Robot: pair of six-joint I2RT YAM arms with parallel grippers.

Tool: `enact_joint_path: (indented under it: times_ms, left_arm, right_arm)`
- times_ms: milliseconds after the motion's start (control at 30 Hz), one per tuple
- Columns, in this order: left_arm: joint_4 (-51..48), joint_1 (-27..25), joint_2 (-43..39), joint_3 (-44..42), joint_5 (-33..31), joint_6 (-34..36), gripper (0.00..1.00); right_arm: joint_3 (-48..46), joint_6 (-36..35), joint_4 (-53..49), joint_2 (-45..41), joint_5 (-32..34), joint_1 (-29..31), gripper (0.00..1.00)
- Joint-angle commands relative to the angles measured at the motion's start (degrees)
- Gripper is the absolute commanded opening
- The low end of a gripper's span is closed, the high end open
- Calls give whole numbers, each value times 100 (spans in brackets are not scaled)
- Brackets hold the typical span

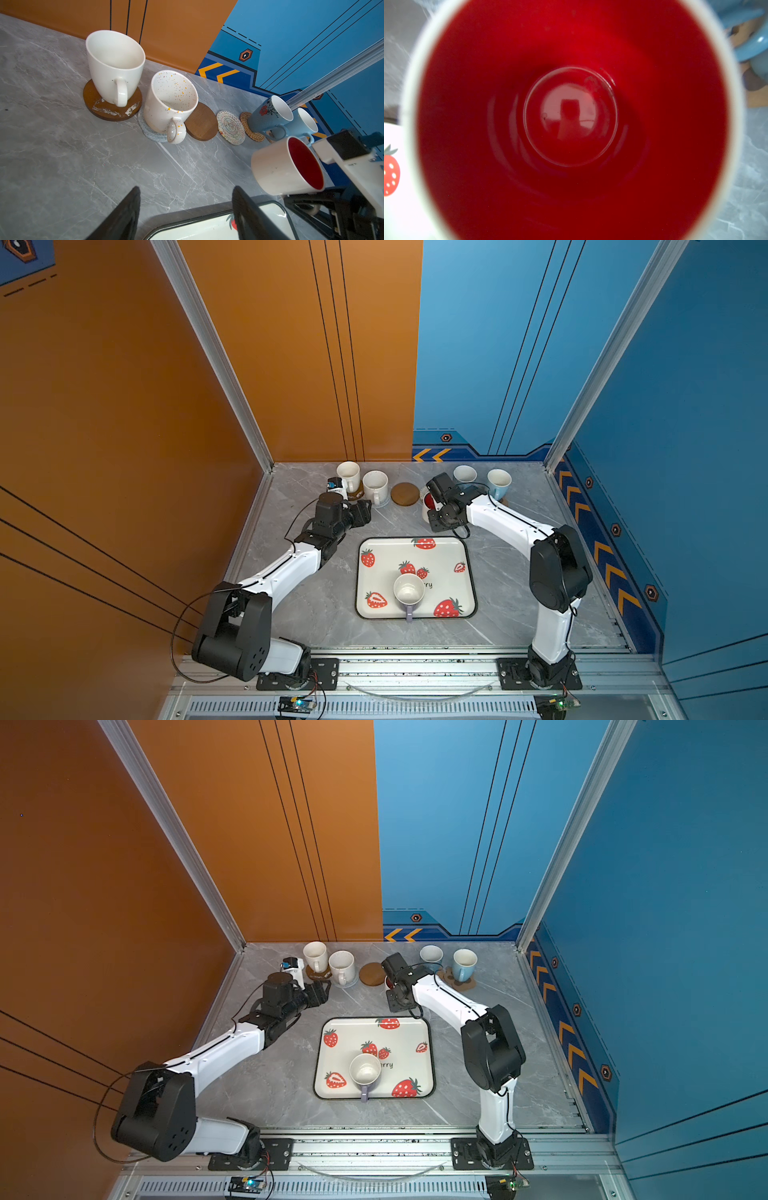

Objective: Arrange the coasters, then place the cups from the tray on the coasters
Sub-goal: 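Carry the red-lined mug over the woven coaster beside the wooden coaster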

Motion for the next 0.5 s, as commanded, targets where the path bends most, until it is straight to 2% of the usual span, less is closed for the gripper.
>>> enact_joint_path:
  times_ms: [0, 467]
  left_arm:
    - [115, 96, 76, 81, 93, -9, 71]
    - [168, 267, 256, 95, 273, -80, 71]
  right_arm:
    - [403, -169, 67, 86, -45, -75, 0]
    - [1237, -274, 75, 820, -132, -450, 0]
